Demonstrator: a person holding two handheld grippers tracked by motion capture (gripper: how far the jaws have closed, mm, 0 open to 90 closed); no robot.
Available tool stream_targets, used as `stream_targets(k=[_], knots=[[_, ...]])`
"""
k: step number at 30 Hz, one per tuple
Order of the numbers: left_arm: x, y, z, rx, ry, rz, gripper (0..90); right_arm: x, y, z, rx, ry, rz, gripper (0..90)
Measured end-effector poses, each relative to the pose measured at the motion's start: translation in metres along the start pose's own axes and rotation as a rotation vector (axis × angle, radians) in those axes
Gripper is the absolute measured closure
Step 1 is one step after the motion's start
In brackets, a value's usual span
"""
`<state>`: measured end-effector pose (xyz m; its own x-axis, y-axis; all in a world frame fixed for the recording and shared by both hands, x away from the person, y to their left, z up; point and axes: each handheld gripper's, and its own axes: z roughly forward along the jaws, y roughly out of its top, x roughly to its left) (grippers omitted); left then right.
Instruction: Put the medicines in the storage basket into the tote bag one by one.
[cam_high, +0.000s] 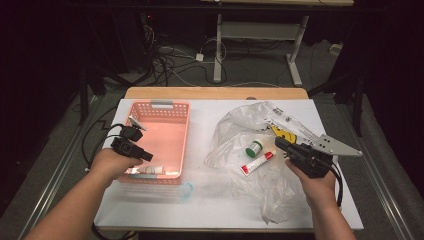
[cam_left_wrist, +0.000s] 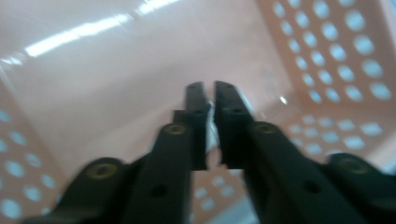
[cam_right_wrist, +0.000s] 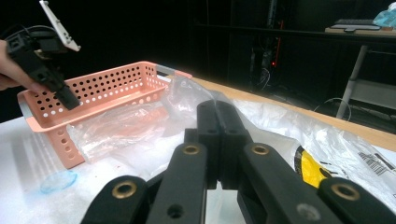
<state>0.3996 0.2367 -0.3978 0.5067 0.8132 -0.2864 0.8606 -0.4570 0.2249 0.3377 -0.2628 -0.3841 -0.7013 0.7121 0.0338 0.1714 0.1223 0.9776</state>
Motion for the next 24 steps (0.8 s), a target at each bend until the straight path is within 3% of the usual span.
stream_targets(k=[2,5,7,10,11,17,20,24], knots=[[-0.003,-0.001,0.006,0.062,-0.024,0.026,88.1,0.0,0.0,0.001,0.001,0.002,-0.003,90.0],[-0.008,0.001,0.008,0.066,-0.041,0.046,88.2,0.001,-0.001,0.002,0.005,0.004,0.0,90.0],[-0.009,0.005,0.014,0.148,-0.056,0.083,88.1,0.001,-0.001,0.002,0.008,0.005,0.0,90.0],[-0.009,0.009,0.024,0.222,-0.053,0.071,88.2,0.001,0.0,0.001,0.002,0.005,-0.004,90.0],[-0.008,0.01,0.026,0.229,-0.07,0.068,88.2,0.0,0.0,0.001,-0.001,0.003,-0.009,90.0],[-0.003,0.019,0.025,0.164,-0.034,0.038,88.2,-0.001,0.0,0.0,0.001,-0.002,0.001,90.0],[0.0,0.023,0.02,0.042,0.091,0.017,88.0,0.0,0.0,0.0,0.003,-0.002,-0.001,90.0],[0.004,0.023,0.015,-0.068,0.144,-0.003,86.1,0.0,0.0,0.0,0.003,-0.002,-0.005,90.0]])
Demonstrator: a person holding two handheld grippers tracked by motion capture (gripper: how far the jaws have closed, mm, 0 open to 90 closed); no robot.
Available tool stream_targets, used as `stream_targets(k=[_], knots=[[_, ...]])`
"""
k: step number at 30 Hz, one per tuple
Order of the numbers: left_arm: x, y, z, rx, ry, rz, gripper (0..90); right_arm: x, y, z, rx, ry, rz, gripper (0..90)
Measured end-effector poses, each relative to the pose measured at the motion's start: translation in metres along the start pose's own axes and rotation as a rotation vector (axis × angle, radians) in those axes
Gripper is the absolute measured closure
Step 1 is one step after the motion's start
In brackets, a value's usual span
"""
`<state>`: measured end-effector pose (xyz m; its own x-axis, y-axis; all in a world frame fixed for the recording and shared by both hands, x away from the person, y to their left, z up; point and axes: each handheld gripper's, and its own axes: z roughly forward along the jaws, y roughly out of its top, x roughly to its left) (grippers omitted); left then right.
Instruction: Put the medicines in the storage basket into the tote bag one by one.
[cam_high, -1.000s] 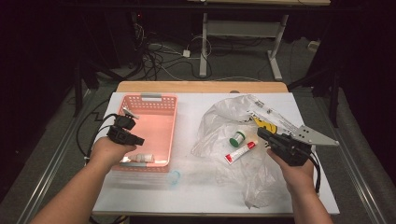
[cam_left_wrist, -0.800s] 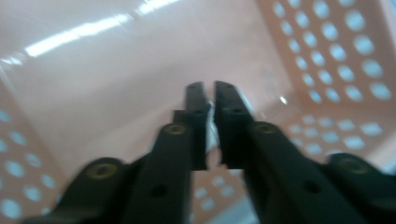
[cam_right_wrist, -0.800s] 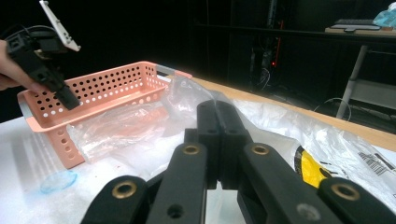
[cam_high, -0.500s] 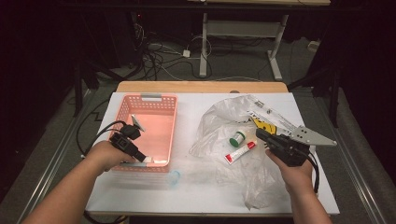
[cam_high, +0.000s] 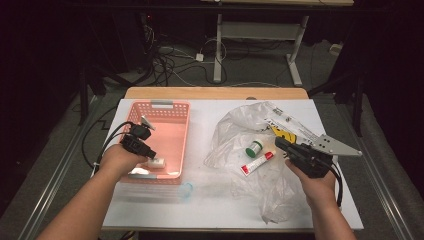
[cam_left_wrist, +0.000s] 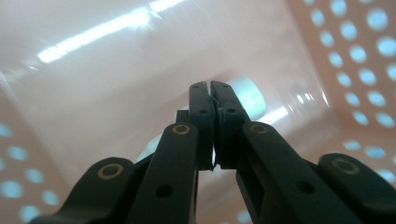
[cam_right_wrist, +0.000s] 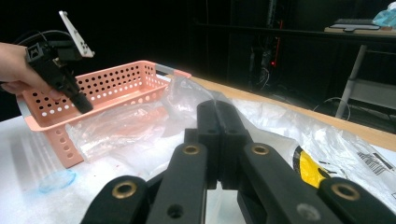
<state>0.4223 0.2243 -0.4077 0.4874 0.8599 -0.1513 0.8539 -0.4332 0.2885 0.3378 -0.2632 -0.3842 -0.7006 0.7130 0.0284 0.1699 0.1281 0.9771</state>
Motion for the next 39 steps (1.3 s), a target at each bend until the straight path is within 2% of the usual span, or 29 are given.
stream_targets(k=[1,4,5,8,10,13,18,19,23,28,36,39], knots=[[0.0,0.0,-0.001,-0.019,0.003,-0.003,85.2,0.0,0.0,0.0,0.0,-0.001,0.003,90.0],[0.002,0.001,-0.002,-0.043,-0.02,-0.001,67.7,-0.001,0.0,0.0,-0.003,-0.001,0.003,90.0],[0.002,0.002,-0.001,-0.052,-0.027,0.009,64.6,-0.001,-0.001,0.001,-0.002,0.0,0.001,90.0],[0.004,0.006,0.006,-0.08,-0.032,0.008,51.5,0.001,0.0,0.001,0.003,0.004,0.002,90.0],[0.004,0.009,0.012,-0.08,-0.012,0.019,41.0,0.001,0.0,0.001,0.001,0.004,-0.002,90.0],[0.007,0.017,0.02,-0.087,0.027,0.04,33.7,0.0,-0.001,0.002,0.004,0.004,0.003,90.0],[0.011,0.023,0.035,-0.028,0.054,0.049,33.3,0.0,-0.002,0.002,0.006,0.003,0.001,90.0],[0.01,0.023,0.037,-0.009,0.075,0.063,34.8,0.0,-0.001,0.001,0.005,0.001,0.001,90.0],[0.008,0.022,0.043,0.031,0.103,0.098,42.3,-0.002,-0.001,0.0,0.002,-0.003,0.005,90.0],[0.008,0.022,0.045,0.043,0.09,0.116,48.7,0.0,-0.001,0.0,0.006,0.0,-0.001,90.0],[0.005,0.021,0.043,0.049,0.054,0.111,56.6,-0.001,-0.001,0.001,0.004,-0.001,-0.004,90.0],[0.001,0.02,0.038,0.026,0.025,0.105,57.0,-0.001,-0.001,0.0,0.006,-0.004,0.002,90.0]])
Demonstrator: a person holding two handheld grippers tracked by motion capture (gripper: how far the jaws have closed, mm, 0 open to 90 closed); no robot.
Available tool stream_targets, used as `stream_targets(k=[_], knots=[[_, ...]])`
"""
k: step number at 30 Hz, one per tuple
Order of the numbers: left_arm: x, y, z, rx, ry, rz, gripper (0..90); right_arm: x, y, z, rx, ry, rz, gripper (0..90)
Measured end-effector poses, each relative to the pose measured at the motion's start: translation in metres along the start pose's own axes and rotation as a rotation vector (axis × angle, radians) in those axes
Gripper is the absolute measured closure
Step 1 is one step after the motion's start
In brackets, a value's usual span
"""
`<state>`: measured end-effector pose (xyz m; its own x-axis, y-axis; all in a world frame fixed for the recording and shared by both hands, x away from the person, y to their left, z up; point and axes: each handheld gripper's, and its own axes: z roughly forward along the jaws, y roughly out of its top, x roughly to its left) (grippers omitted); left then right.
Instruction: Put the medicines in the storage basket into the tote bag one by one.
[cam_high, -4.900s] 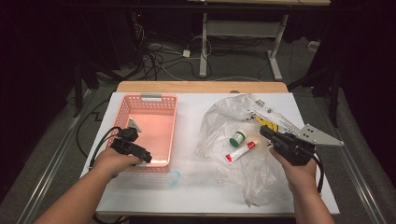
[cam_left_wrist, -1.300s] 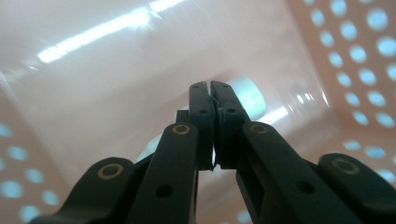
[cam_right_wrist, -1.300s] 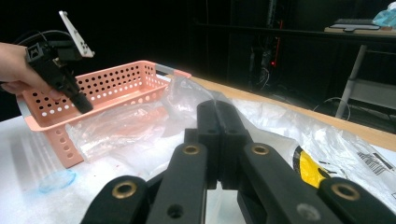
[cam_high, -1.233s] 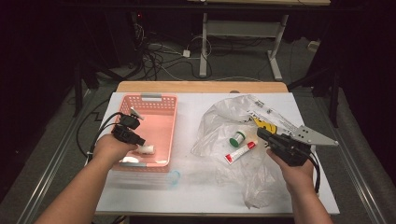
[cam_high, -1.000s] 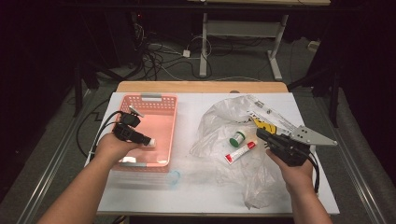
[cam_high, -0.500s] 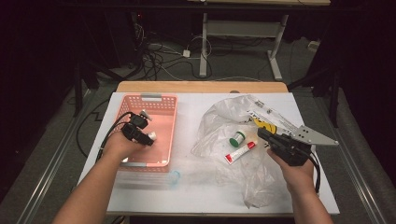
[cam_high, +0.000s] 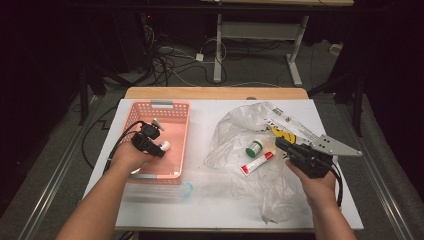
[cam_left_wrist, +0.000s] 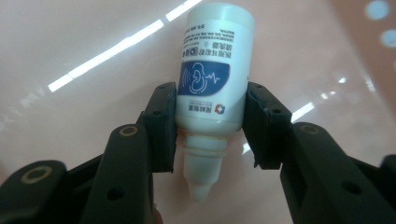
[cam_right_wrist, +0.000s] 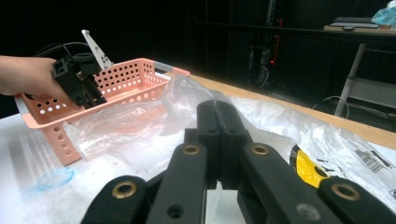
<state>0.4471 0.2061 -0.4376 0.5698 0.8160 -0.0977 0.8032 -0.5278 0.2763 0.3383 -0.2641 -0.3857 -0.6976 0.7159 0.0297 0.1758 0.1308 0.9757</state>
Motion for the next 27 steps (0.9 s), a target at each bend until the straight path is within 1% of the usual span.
stream_targets(k=[2,4,9,11,12,14,16,19,21,23,27], knots=[[-0.003,-0.001,-0.006,-0.023,-0.028,-0.016,57.1,0.0,0.0,0.0,-0.001,0.001,-0.002,90.0],[-0.007,-0.002,-0.012,-0.039,-0.053,-0.02,57.1,0.0,0.0,0.001,0.0,0.003,-0.003,90.0],[-0.02,-0.008,-0.024,-0.062,-0.067,-0.003,57.2,0.001,0.001,0.0,-0.004,0.003,-0.006,90.0],[-0.024,-0.01,-0.028,-0.063,-0.075,-0.009,57.3,0.001,0.001,0.0,-0.005,0.003,-0.007,90.0],[-0.026,-0.011,-0.03,-0.065,-0.077,-0.003,57.4,0.001,0.001,0.0,-0.005,0.003,-0.005,90.0],[-0.03,-0.014,-0.032,-0.073,-0.075,0.0,57.4,0.002,0.001,0.0,-0.006,0.003,-0.008,90.0],[-0.033,-0.018,-0.033,-0.087,-0.076,-0.011,57.4,0.002,0.002,0.0,-0.006,0.004,-0.006,90.0],[-0.038,-0.025,-0.034,-0.106,-0.072,-0.015,57.4,0.001,0.001,-0.001,-0.008,0.005,-0.005,90.0],[-0.041,-0.029,-0.035,-0.123,-0.076,-0.008,57.5,0.001,0.001,-0.001,-0.007,0.004,-0.004,90.0],[-0.045,-0.033,-0.037,-0.139,-0.066,0.002,57.7,0.001,0.001,0.0,-0.008,0.004,-0.009,90.0],[-0.051,-0.037,-0.042,-0.171,-0.052,0.009,57.8,0.002,0.0,0.001,-0.001,0.006,-0.003,90.0]])
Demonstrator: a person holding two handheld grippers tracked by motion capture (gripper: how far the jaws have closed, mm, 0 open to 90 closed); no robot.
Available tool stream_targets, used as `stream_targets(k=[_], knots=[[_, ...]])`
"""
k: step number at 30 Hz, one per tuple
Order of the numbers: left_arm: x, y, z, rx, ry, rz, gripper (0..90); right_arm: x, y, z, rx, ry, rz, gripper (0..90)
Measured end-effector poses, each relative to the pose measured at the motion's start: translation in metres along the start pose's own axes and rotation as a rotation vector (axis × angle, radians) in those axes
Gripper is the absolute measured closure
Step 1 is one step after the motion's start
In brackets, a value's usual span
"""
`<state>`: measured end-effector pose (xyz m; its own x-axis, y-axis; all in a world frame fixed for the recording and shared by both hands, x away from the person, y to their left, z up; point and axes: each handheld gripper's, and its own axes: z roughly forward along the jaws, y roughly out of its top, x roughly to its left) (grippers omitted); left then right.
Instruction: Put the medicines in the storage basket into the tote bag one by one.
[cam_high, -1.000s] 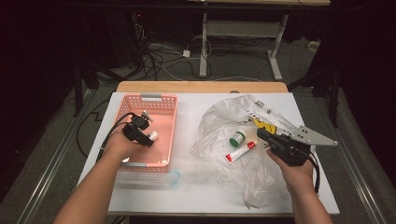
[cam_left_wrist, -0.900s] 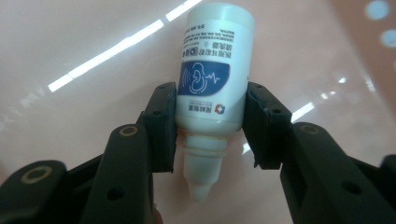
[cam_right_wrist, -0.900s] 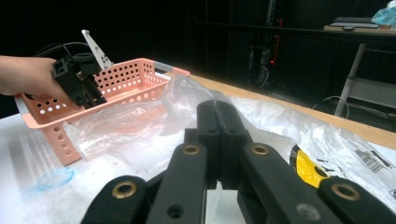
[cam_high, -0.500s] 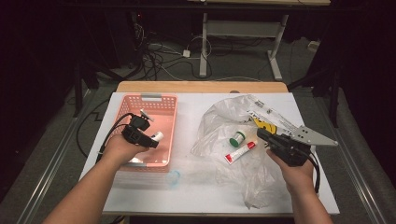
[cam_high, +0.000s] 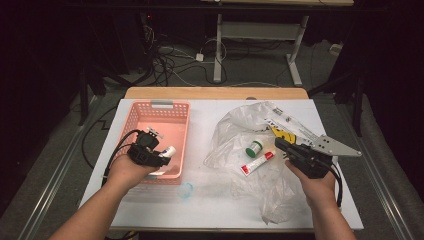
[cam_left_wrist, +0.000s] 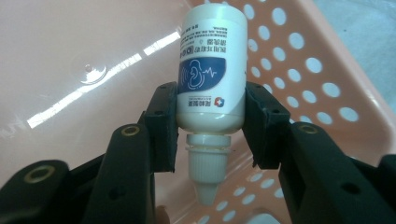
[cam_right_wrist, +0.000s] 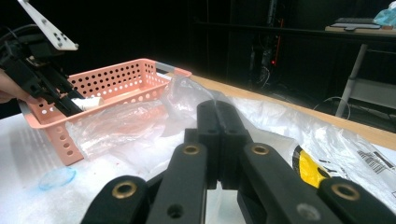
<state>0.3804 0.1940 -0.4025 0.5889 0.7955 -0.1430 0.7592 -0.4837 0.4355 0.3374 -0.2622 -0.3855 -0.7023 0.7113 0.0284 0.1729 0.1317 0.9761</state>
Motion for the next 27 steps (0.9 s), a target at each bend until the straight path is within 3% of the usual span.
stream_targets(k=[16,21,27], knots=[[-0.03,0.002,-0.016,-0.088,-0.012,0.07,57.8,0.0,-0.001,0.002,0.005,0.001,0.0,90.0],[-0.039,0.003,-0.022,-0.138,-0.013,0.087,57.8,0.0,-0.002,0.003,0.006,-0.001,-0.002,90.0],[-0.054,0.003,-0.03,-0.195,-0.05,0.118,57.9,0.0,-0.002,0.003,0.007,0.001,-0.003,90.0]])
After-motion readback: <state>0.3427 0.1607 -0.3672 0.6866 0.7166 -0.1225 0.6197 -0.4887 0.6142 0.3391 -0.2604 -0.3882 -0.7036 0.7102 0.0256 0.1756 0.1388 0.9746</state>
